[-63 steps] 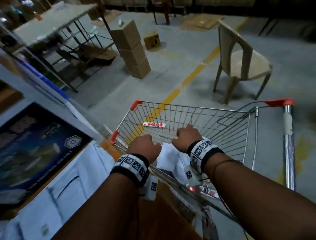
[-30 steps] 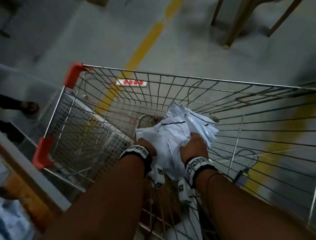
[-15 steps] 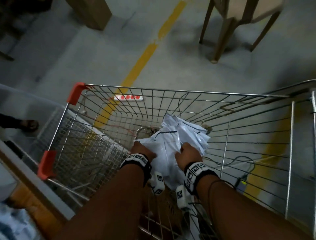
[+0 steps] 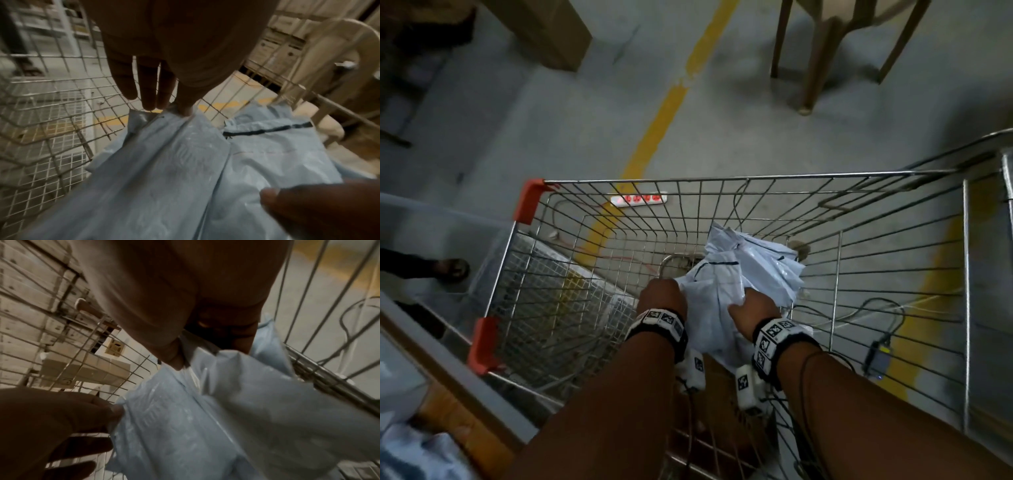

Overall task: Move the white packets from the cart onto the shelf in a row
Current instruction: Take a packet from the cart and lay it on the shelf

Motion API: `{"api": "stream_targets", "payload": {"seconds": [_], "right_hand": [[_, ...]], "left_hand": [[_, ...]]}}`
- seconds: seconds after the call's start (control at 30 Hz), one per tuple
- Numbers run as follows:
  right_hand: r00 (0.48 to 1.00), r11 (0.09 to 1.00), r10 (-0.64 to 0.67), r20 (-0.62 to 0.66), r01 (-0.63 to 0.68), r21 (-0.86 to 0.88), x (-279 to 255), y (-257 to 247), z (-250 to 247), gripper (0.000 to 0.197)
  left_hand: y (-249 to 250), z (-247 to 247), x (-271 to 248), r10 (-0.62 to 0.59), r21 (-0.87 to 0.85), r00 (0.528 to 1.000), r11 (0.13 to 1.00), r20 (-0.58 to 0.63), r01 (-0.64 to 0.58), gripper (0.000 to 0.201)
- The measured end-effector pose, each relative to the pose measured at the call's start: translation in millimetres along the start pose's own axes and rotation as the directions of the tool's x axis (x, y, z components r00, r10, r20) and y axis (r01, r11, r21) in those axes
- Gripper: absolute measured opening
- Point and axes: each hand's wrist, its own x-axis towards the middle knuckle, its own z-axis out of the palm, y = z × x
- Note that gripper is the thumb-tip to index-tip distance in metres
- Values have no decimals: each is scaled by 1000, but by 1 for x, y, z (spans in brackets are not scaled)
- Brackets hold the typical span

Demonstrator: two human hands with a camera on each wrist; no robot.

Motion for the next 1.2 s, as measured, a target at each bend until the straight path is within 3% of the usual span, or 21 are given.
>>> {"api": "stream_targets", "payload": {"seconds": [0.17,0.27,0.37,0.47,0.57,0.63,0.7,0.8,0.87,0.9,1.03,1.1,1.2], "right_hand": [[999,996,-18,-41,22,87,-8,-11,-14,30],[996,983,-76,-52,84,163,-23,-23,-24,26],[979,951,-171,-108,192,241,-39,-42,-37,19],[957,907,-262,-124,288,307,-61,-66,-57,23],[952,867,-293,-85,302,396,-87,-87,-79,28],[961,816,-266,-76,267,512,-105,-99,-93,20],[954,754,-288,-78,277,596,-125,-113,-107,17],[926,701,-377,6,281,655,-167,-140,-117,21],[885,688,-459,75,301,660,-201,-157,-113,23],[867,694,-487,106,311,649,-222,-165,-110,27],[818,690,-546,179,318,650,-285,-188,-86,33],[805,705,-554,211,320,633,-309,-195,-68,37],[740,716,-623,254,407,568,-353,-202,-32,44]], "left_hand": [[3,-28,-27,73,28,986,997,-148,-69,29],[10,-55,-54,223,176,933,968,-281,-179,23],[13,-92,-77,319,220,906,939,-277,-264,14],[8,-128,-100,309,-55,913,941,-266,-335,16],[-3,-159,-128,197,-388,899,850,-391,-355,17],[-15,-172,-145,93,-528,902,783,-422,-328,21],[-25,-180,-163,-16,-681,906,666,-422,-306,19],[-35,-189,-204,-187,-910,915,288,-359,-298,24],[-37,-190,-236,-172,-951,936,70,-309,-301,26],[-39,-188,-253,-136,-947,937,49,-321,-317,27],[-67,-167,-315,44,-789,849,347,-527,-508,43],[-84,-160,-342,82,-760,817,323,-571,-564,53],[-125,-148,-384,-25,-832,844,187,-535,-522,68]]}}
